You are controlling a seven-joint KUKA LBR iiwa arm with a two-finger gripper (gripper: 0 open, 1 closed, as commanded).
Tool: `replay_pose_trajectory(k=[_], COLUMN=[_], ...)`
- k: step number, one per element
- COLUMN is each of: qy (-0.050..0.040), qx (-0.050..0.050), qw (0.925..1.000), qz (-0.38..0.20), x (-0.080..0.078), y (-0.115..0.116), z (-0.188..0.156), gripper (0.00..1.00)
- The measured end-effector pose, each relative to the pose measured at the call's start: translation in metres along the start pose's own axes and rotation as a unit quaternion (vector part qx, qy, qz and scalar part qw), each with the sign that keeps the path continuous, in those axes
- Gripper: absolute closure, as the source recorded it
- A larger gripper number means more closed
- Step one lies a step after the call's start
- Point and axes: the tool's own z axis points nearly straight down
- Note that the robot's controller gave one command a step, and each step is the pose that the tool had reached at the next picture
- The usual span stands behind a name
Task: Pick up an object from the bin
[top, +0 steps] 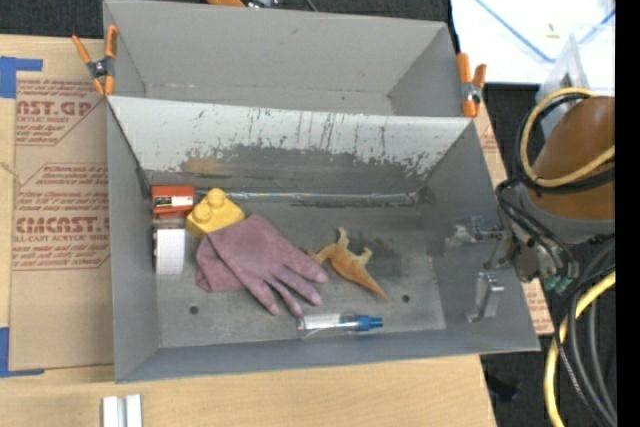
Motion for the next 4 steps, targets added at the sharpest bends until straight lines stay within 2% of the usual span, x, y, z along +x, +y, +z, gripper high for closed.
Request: replay_pose_trajectory(k=[1,2,3,4], qy=[-0.0039,-0.0027,-0.0111,-0.0031], qx=[0.001,0.000,0.002,0.000], qw=[1.0000,1.0000,0.9881,1.0000], qz=[-0.001,0.003,0.153,-0.004], x=[-0.002,-0.047,-0.057,-0.058], y=[0.001,0.081,0.115,0.126], z=[-0.004,0.092,0.051,0.062], gripper=[0.00,0.00,0.00,0.00])
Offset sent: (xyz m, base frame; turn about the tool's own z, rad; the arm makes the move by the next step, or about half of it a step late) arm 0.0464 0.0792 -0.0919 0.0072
